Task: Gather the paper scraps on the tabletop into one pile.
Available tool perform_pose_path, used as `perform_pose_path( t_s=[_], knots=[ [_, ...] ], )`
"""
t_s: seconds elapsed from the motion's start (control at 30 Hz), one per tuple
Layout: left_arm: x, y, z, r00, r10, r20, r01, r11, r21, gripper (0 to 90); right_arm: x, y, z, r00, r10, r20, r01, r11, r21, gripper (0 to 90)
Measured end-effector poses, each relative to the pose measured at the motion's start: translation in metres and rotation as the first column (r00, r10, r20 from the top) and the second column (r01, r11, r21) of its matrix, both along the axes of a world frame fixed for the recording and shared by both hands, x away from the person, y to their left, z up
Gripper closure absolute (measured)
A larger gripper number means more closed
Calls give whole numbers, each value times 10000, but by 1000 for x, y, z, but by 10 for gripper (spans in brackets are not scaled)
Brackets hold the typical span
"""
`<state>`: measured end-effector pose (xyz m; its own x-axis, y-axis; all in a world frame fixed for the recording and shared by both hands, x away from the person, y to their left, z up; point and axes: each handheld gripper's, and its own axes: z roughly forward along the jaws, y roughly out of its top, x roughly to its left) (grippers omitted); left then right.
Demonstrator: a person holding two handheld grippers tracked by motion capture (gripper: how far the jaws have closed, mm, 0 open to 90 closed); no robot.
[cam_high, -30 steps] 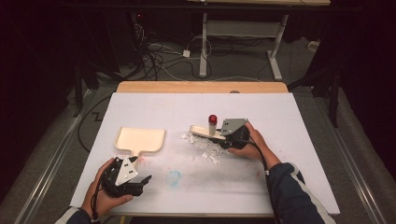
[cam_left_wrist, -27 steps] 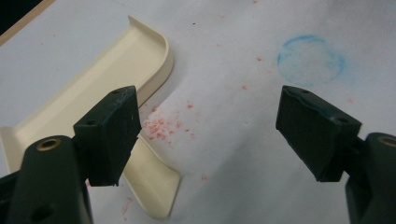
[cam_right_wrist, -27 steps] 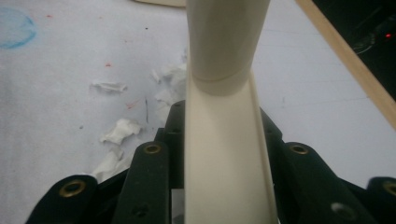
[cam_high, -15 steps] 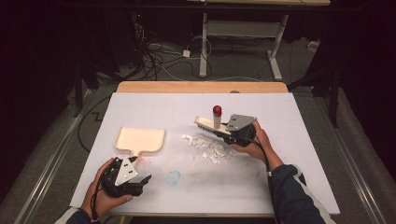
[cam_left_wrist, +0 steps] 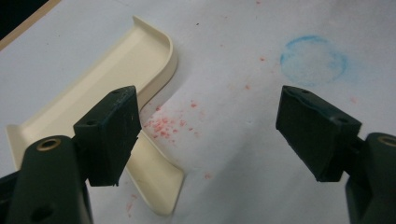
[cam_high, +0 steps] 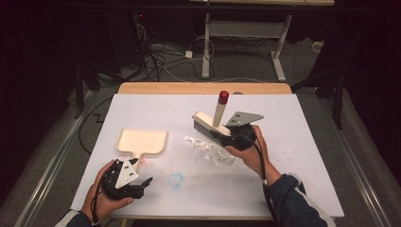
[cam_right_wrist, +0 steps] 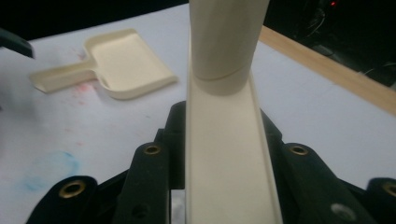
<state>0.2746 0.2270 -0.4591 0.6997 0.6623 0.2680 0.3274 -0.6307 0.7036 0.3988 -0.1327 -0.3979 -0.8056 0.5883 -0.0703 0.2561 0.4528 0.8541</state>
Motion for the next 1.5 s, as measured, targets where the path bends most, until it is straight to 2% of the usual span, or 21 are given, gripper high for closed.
perform_pose_path(
  t_s=[0.13, 0.23, 0.3, 0.43, 0.47, 0.6, 0.67, 0.73, 0.77, 0.83, 0.93, 1.0, 1.03, 1.1, 1.17, 1.33, 1.37, 1.43, 1.47, 1.5],
  knots=[
    [-1, 0, 0, 10000, -26, -22, 26, 10000, -37, 212, -16, 22, -6, 9979, -87, -644, 120, 9986, 519, 674],
    [-1, 1, -1, 10000, -25, -44, 25, 10000, -32, 212, -23, 39, -19, 9899, -300, -1383, 423, 9953, 873, 674],
    [0, 1, -1, 10000, -57, -61, 57, 10000, 4, 212, -26, 50, -30, 9846, -489, -1680, 642, 9942, 867, 674],
    [-1, 0, -1, 9999, -76, -75, 75, 10000, -12, 212, -28, 64, -44, 9835, -714, -1660, 828, 9946, 624, 674],
    [-1, 0, -1, 9999, -87, -82, 87, 10000, -18, 212, -26, 69, -51, 9813, -911, -1693, 1000, 9940, 450, 675],
    [-1, 0, -1, 9999, -100, -93, 101, 9999, 15, 212, -22, 70, -55, 9799, -1330, -1485, 1403, 9893, 392, 675],
    [-1, 0, -1, 9999, -123, -114, 124, 9999, 62, 212, -18, 64, -56, 9763, -1743, -1281, 1786, 9837, 222, 674],
    [-1, 0, -2, 9998, -131, -125, 131, 9999, 64, 212, -13, 57, -56, 9726, -1908, -1327, 1952, 9805, 207, 674],
    [-1, -1, -2, 9998, -158, -148, 161, 9998, 148, 212, -12, 53, -56, 9670, -2121, -1412, 2170, 9760, 203, 674],
    [-1, -2, -2, 9998, -156, -154, 158, 9998, 125, 212, -8, 45, -54, 9655, -2316, -1192, 2348, 9720, 130, 674],
    [-1, -2, -3, 9996, -189, -186, 192, 9997, 177, 212, -5, 35, -52, 9567, -2535, -1427, 2581, 9660, 141, 674],
    [-1, -2, -3, 9996, -192, -195, 196, 9996, 194, 212, -4, 31, -51, 9541, -2660, -1377, 2696, 9629, 79, 674],
    [-1, -2, -3, 9996, -197, -198, 201, 9996, 206, 212, -5, 30, -49, 9528, -2728, -1334, 2764, 9610, 88, 674],
    [-1, -3, -3, 9996, -202, -196, 207, 9996, 208, 212, -7, 29, -45, 9560, -2690, -1169, 2728, 9619, 175, 674],
    [-1, -3, -3, 9996, -196, -213, 200, 9996, 197, 212, -9, 30, -40, 9561, -2686, -1173, 2753, 9603, 446, 674],
    [0, -3, -3, 9994, -221, -254, 225, 9996, 153, 212, -13, 41, -34, 9590, -2662, -976, 2742, 9584, 797, 674],
    [0, -3, -3, 9994, -223, -253, 227, 9996, 150, 212, -13, 48, -36, 9601, -2601, -1029, 2694, 9589, 894, 674],
    [0, -2, -3, 9994, -213, -265, 215, 9997, 90, 212, -10, 57, -39, 9545, -2735, -1190, 2854, 9534, 978, 674],
    [0, -3, -4, 9994, -177, -282, 179, 9998, 46, 212, -10, 57, -39, 9545, -2735, -1190, 2854, 9534, 978, 674],
    [0, -3, -4, 9993, -186, -309, 188, 9998, 65, 212, -5, 64, -47, 9462, -2967, -1295, 3108, 9443, 1076, 674]
  ],
)
